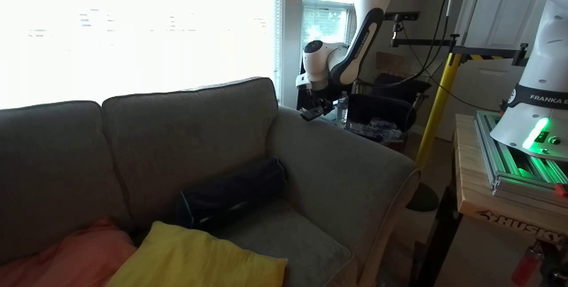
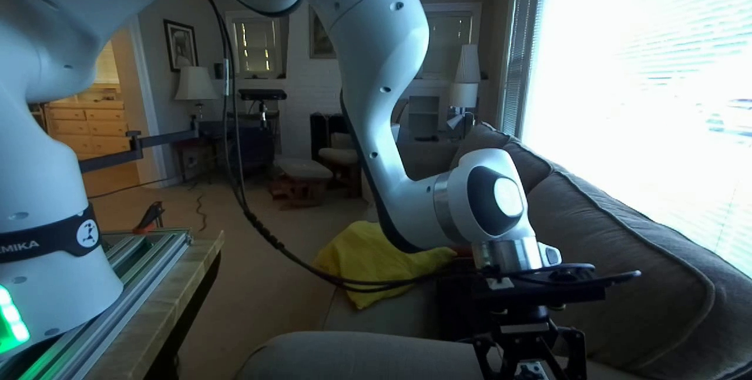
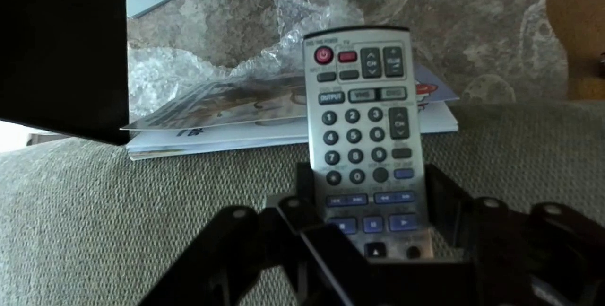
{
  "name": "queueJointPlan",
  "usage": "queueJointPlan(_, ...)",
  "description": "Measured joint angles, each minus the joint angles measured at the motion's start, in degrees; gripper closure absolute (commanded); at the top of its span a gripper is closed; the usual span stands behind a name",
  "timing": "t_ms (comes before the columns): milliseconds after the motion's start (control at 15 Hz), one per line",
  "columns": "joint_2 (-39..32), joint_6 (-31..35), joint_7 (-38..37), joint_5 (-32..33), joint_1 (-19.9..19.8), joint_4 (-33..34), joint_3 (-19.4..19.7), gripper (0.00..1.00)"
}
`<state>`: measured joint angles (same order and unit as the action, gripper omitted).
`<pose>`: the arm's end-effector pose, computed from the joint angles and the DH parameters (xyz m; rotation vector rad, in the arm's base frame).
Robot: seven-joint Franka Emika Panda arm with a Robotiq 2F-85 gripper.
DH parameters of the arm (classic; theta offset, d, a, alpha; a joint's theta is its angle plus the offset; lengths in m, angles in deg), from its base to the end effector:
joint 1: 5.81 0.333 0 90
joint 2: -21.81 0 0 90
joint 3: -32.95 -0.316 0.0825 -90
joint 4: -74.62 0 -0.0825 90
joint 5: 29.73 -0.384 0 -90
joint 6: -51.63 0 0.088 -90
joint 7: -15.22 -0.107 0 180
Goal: Pick up the grey remote control from the table and put it on the right armrest of the sofa.
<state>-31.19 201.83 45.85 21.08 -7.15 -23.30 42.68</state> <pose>0.6343 -0.1005 0.0541 2.1603 1.4818 -0.3126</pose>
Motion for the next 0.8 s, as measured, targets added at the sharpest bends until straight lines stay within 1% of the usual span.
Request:
queueJointPlan(267, -1.65, 0.03, 2.14, -0.30, -4.35, 2.20, -3.09, 0.66)
queueJointPlan(467, -1.85, 0.06, 3.01, -0.88, -6.86, 2.97, -5.53, 0.66)
queueJointPlan(800, -1.96, 0.06, 4.79, -2.71, -8.65, 3.66, -7.97, 0.66)
